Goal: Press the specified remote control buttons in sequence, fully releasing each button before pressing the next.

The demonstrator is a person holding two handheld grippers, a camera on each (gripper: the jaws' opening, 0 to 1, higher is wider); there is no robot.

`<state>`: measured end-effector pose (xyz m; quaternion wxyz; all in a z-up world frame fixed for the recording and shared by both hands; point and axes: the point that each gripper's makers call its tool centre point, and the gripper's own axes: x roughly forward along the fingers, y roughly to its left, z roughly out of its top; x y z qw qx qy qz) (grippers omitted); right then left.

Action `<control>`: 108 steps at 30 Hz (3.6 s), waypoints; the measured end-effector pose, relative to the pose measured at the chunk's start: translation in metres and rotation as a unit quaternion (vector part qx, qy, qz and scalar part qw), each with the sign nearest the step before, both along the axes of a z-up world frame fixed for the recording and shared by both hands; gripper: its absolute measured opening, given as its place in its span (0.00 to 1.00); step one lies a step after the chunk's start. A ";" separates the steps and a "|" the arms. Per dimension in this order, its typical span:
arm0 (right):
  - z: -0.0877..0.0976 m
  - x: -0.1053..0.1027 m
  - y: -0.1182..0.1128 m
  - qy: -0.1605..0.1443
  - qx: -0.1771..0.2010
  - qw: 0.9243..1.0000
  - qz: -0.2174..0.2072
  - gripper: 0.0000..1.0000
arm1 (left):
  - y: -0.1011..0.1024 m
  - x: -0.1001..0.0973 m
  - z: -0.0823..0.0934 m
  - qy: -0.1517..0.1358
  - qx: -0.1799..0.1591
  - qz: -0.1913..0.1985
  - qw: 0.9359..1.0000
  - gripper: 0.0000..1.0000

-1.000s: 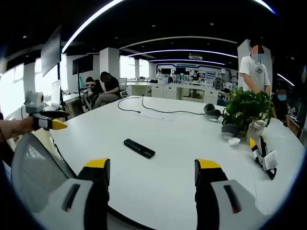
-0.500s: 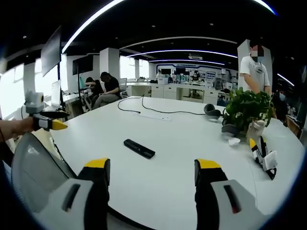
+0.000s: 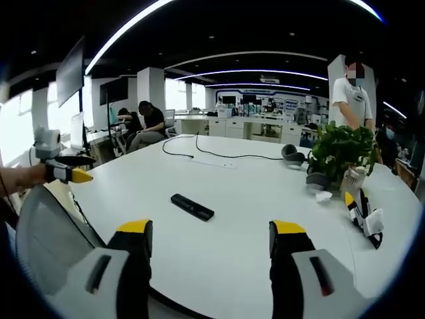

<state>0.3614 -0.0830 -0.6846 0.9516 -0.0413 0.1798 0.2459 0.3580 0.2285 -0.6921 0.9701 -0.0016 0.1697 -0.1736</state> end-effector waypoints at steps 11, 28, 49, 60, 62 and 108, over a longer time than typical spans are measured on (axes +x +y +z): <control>0.002 0.003 -0.006 -0.007 -0.002 1.000 -0.013 0.72 | -0.007 0.000 -0.003 0.003 0.017 -0.017 1.000 0.96; -0.002 0.005 -0.009 -0.001 -0.011 1.000 -0.018 0.67 | -0.021 -0.002 -0.013 0.045 0.034 -0.054 0.997 0.95; 0.001 0.006 -0.011 -0.009 -0.015 1.000 -0.020 0.67 | -0.050 0.014 -0.052 0.125 0.120 -0.166 0.971 0.94; 0.000 0.006 -0.013 -0.007 -0.017 1.000 -0.023 0.65 | -0.057 0.040 -0.056 0.146 0.091 -0.193 0.966 0.89; 0.000 0.006 -0.013 -0.007 -0.014 1.000 -0.024 0.65 | -0.058 0.047 -0.058 0.149 0.099 -0.202 0.963 0.89; -0.006 0.005 -0.012 0.004 -0.032 0.999 -0.021 0.58 | -0.099 0.128 -0.118 0.216 0.256 -0.372 0.866 0.71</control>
